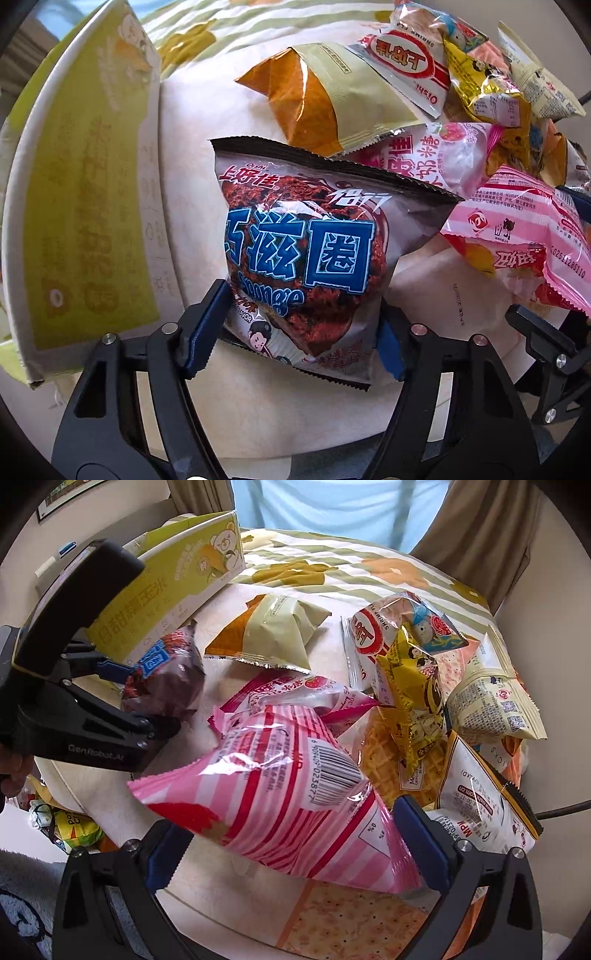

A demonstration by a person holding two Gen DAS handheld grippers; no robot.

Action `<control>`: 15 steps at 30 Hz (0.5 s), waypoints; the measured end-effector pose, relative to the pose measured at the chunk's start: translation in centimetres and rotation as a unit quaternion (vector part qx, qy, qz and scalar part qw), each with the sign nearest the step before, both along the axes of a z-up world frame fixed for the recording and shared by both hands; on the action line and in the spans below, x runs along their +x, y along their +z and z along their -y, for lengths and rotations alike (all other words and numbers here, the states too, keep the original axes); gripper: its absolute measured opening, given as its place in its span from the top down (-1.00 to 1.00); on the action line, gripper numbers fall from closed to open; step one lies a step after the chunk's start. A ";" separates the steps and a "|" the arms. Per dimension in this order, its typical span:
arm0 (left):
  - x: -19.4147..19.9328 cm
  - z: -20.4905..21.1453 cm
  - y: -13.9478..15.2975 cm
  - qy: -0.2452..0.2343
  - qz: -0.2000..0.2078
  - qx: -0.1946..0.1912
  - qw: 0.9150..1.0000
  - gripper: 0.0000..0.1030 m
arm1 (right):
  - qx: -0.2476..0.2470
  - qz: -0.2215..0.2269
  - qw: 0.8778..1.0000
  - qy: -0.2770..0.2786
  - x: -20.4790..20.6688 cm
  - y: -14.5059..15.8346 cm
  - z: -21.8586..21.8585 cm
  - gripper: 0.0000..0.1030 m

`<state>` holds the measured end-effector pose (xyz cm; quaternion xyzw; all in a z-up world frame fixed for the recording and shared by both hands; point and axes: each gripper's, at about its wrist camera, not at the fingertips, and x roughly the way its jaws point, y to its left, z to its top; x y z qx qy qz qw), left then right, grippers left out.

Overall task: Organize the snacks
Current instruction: 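Grasp the dark chocolate-cookie bag with the left tool while the right tool grasps the pink striped bag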

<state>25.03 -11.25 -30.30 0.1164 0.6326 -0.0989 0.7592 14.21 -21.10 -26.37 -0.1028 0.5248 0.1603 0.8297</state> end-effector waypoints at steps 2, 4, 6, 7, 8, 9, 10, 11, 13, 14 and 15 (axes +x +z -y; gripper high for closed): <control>-0.1 0.1 0.1 -0.002 0.004 0.000 1.000 -0.17 | 0.000 -0.001 1.000 -0.001 0.3 -0.2 -0.1 -0.99; -0.4 0.2 0.3 -0.002 0.009 -0.003 1.000 -0.07 | 0.002 -0.002 1.000 0.000 0.4 -0.3 -0.1 -0.99; -0.6 0.0 0.6 0.002 0.009 -0.010 1.000 -0.05 | 0.006 -0.004 1.000 0.001 0.5 -0.5 0.0 -0.99; -0.7 0.0 0.7 0.006 0.008 -0.013 1.000 -0.04 | 0.007 -0.005 1.000 0.003 0.5 -0.5 0.0 -0.99; -1.0 -0.1 1.0 0.010 0.008 -0.017 1.000 -0.04 | 0.008 -0.006 1.000 0.004 0.6 -0.6 0.0 -0.99; -1.2 -0.2 1.1 0.014 0.009 -0.019 1.000 -0.04 | 0.007 -0.006 1.000 0.006 0.6 -0.6 0.0 -0.99; -1.3 -0.3 1.3 0.016 0.009 -0.022 1.000 -0.04 | 0.006 -0.006 1.000 0.009 0.7 -0.6 0.0 -0.99; -1.4 -0.4 1.4 0.018 0.009 -0.023 1.000 -0.04 | 0.005 -0.006 1.000 0.012 0.7 -0.7 0.0 -0.99; -1.6 -0.4 1.6 0.022 0.010 -0.028 0.999 -0.04 | 0.001 -0.005 1.000 0.018 0.7 -0.8 -0.2 -0.93; -1.5 -0.4 1.5 0.022 0.010 -0.029 0.999 -0.04 | -0.003 -0.006 1.000 0.022 0.7 -0.9 -0.3 -0.78; -1.5 -0.5 1.6 0.024 0.011 -0.030 0.999 -0.04 | -0.009 -0.007 1.000 0.026 0.7 -1.0 -0.3 -0.70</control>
